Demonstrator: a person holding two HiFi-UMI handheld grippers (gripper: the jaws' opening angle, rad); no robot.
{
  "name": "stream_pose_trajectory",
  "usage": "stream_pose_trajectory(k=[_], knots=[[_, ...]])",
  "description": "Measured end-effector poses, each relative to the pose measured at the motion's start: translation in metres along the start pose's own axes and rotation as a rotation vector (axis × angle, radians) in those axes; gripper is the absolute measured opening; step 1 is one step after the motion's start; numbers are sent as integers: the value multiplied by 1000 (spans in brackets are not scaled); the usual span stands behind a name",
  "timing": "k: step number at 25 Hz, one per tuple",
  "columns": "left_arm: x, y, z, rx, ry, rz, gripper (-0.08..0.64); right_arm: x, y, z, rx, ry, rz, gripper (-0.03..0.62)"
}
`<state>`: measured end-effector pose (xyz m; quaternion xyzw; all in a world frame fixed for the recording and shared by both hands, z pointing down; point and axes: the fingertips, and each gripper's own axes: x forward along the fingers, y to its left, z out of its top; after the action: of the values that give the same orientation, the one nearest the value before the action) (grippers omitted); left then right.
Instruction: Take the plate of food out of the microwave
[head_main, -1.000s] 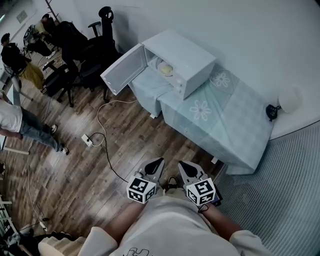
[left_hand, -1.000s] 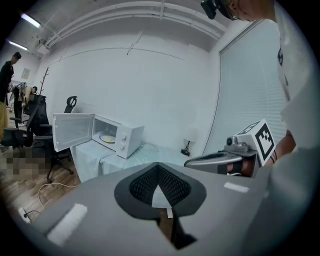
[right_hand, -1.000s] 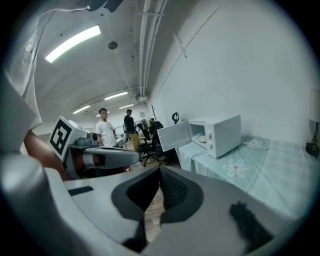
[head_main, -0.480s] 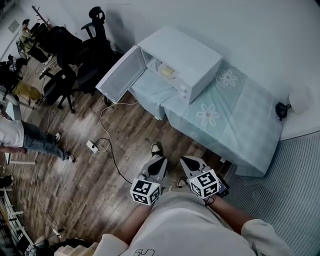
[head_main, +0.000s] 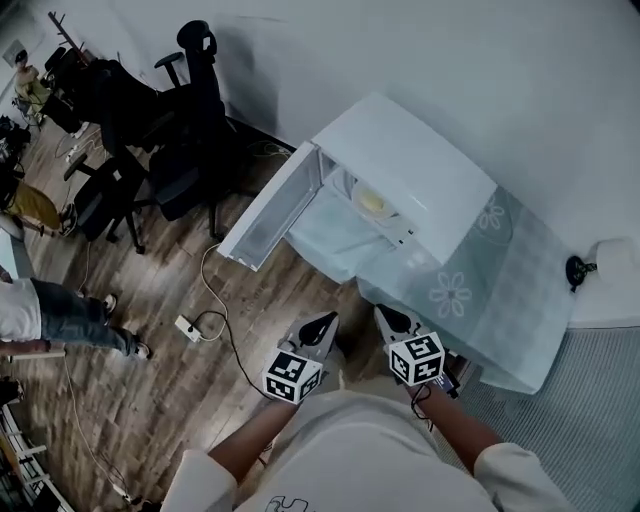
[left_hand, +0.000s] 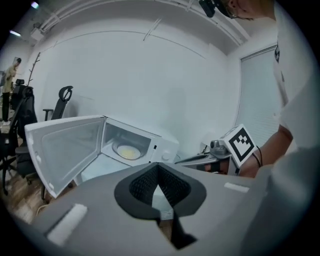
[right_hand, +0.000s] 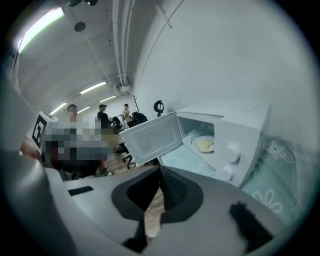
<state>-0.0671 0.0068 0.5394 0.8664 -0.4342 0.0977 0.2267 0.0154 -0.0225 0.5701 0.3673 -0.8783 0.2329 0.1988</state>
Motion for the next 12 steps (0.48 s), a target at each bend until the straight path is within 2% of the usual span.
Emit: stream_pose_trajectory(k=[4,7,12], knots=[[24,49,29,59,5,-57,3,44,-22,29,6,5,-85,13],[40,70,45,41,-15,-60,3,61,-32,44,7,9,-129,14],[66,93,57,6,-22,-51,3,89,-44,60,32,-17,-152,12]])
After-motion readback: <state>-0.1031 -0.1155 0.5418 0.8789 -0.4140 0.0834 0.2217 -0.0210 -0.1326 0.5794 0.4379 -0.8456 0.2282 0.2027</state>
